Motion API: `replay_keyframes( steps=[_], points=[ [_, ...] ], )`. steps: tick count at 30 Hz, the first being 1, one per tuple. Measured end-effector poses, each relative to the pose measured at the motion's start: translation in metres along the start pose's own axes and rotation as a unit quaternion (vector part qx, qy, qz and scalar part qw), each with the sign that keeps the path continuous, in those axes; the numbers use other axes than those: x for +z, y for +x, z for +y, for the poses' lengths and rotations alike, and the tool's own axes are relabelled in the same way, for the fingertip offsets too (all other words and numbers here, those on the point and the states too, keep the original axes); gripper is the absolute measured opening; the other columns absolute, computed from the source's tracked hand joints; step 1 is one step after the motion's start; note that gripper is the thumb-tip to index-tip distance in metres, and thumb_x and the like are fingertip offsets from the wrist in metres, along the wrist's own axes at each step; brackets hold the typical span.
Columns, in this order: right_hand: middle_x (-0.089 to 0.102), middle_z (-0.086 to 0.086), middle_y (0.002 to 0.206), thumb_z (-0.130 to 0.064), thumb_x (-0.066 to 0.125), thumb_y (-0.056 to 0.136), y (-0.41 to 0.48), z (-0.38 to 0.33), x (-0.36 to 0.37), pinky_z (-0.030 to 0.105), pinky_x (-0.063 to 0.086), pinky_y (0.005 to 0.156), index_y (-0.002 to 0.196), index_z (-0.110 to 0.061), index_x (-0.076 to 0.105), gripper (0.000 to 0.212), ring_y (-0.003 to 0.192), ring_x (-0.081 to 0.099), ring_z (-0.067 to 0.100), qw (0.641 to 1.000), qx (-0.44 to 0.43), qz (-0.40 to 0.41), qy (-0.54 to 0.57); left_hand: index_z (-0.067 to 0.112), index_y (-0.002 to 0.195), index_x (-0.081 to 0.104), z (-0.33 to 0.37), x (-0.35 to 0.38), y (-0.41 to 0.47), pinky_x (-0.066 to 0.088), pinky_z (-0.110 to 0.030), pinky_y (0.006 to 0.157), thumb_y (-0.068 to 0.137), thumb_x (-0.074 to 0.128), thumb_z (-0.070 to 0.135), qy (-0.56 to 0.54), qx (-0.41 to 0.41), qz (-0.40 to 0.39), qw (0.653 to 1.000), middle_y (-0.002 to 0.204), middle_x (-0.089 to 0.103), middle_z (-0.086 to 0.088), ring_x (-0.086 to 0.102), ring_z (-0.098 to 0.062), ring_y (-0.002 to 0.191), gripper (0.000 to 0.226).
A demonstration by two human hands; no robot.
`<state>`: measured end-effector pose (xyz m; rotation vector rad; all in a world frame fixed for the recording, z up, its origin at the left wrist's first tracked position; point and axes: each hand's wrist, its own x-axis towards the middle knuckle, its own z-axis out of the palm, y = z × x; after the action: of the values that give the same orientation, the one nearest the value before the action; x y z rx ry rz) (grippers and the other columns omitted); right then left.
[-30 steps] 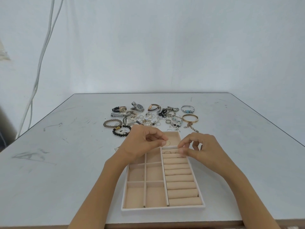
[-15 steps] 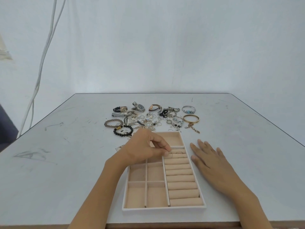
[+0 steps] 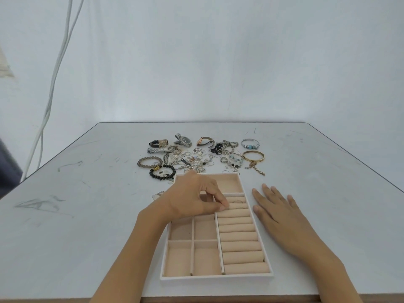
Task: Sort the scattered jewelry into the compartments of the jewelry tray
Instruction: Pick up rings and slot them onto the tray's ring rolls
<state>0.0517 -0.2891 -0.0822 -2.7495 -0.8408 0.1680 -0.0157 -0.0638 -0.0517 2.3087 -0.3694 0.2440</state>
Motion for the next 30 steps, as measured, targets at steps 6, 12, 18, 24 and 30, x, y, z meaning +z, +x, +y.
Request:
replay_keyframes(
  steps=[6, 12, 18, 24, 30],
  points=[
    [-0.010, -0.009, 0.160, -0.041, 0.016, 0.103, -0.001, 0.000, -0.001, 0.032, -0.010, 0.117, 0.152, -0.033, 0.005, 0.051, 0.146, -0.012, 0.007, 1.000, 0.000, -0.002, 0.002, 0.022, 0.089, 0.079, -0.002, 0.001, -0.001, 0.050, -0.023, 0.066, 0.079, 0.074, 0.020, -0.021, -0.022, -0.015, 0.999, 0.080, 0.069, 0.003, 0.062, -0.013, 0.071, 0.012],
    [-0.010, -0.009, 0.160, -0.041, 0.015, 0.103, -0.001, -0.002, -0.002, 0.032, -0.010, 0.117, 0.152, -0.033, 0.005, 0.051, 0.146, -0.012, 0.007, 1.000, 0.000, -0.006, -0.001, 0.018, 0.090, 0.077, 0.003, 0.000, 0.001, 0.053, -0.022, 0.076, 0.081, 0.075, 0.019, -0.029, -0.041, 0.008, 0.999, 0.079, 0.073, 0.004, 0.063, 0.000, 0.073, 0.009],
    [-0.011, -0.009, 0.160, -0.041, 0.015, 0.103, -0.002, -0.001, -0.002, 0.032, -0.010, 0.117, 0.152, -0.033, 0.004, 0.051, 0.146, -0.013, 0.007, 1.000, 0.000, -0.005, -0.008, 0.023, 0.084, 0.077, 0.000, 0.003, 0.002, 0.055, -0.026, 0.071, 0.075, 0.080, 0.022, 0.001, -0.033, 0.014, 0.999, 0.077, 0.073, 0.009, 0.061, -0.002, 0.067, 0.009],
    [-0.010, -0.008, 0.160, -0.041, 0.015, 0.103, -0.001, 0.000, -0.001, 0.033, -0.009, 0.117, 0.152, -0.033, 0.004, 0.051, 0.146, -0.012, 0.008, 1.000, -0.002, -0.004, -0.006, 0.025, 0.082, 0.077, -0.001, 0.003, 0.002, 0.052, -0.020, 0.068, 0.075, 0.080, 0.022, 0.007, -0.043, 0.017, 0.999, 0.076, 0.072, 0.006, 0.060, -0.002, 0.066, 0.009],
    [0.005, -0.006, 0.161, -0.043, 0.022, 0.102, 0.002, -0.004, -0.010, 0.035, 0.006, 0.120, 0.151, -0.032, 0.015, 0.051, 0.147, 0.003, 0.011, 0.999, -0.003, -0.001, -0.046, 0.021, 0.087, 0.077, 0.002, 0.000, 0.000, 0.053, -0.024, 0.075, 0.080, 0.076, 0.023, -0.006, -0.047, 0.003, 0.999, 0.080, 0.072, 0.009, 0.059, -0.001, 0.069, 0.008]
  ],
)
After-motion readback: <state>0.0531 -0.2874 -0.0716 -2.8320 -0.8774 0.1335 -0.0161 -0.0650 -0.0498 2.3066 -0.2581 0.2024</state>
